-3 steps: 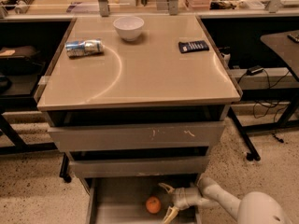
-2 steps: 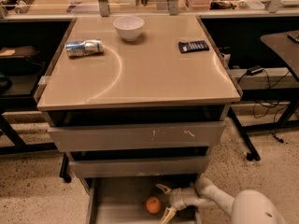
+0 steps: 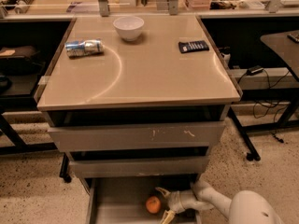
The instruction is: Pick orange from bottom drawer and place on counter
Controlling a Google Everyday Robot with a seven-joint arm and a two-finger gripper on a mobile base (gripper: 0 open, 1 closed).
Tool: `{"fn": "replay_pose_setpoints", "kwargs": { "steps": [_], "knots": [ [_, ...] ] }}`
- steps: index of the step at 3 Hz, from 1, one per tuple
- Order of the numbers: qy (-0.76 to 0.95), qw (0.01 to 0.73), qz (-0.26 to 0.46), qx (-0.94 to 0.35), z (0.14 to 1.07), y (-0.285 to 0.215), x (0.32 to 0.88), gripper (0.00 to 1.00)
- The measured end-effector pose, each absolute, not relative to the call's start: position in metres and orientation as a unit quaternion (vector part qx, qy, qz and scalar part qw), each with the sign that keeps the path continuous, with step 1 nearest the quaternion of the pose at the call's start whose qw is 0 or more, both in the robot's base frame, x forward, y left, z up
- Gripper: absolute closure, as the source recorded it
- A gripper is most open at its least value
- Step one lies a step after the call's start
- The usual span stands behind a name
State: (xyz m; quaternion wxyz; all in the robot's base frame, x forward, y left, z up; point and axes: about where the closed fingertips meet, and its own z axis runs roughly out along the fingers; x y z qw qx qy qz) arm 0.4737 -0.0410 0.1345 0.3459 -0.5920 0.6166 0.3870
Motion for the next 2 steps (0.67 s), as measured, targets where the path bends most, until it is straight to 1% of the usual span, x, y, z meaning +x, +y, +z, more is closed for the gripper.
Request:
{"fn": "replay_pose_setpoints", "kwargs": {
  "steps": [1, 2],
  "knots": [
    [0.618, 0.345, 0.391, -0.588, 0.1332, -0.0374, 0.4730, 0.00],
    [0.618, 0.345, 0.391, -0.588, 0.1332, -0.0374, 0.4730, 0.18]
  ]
}}
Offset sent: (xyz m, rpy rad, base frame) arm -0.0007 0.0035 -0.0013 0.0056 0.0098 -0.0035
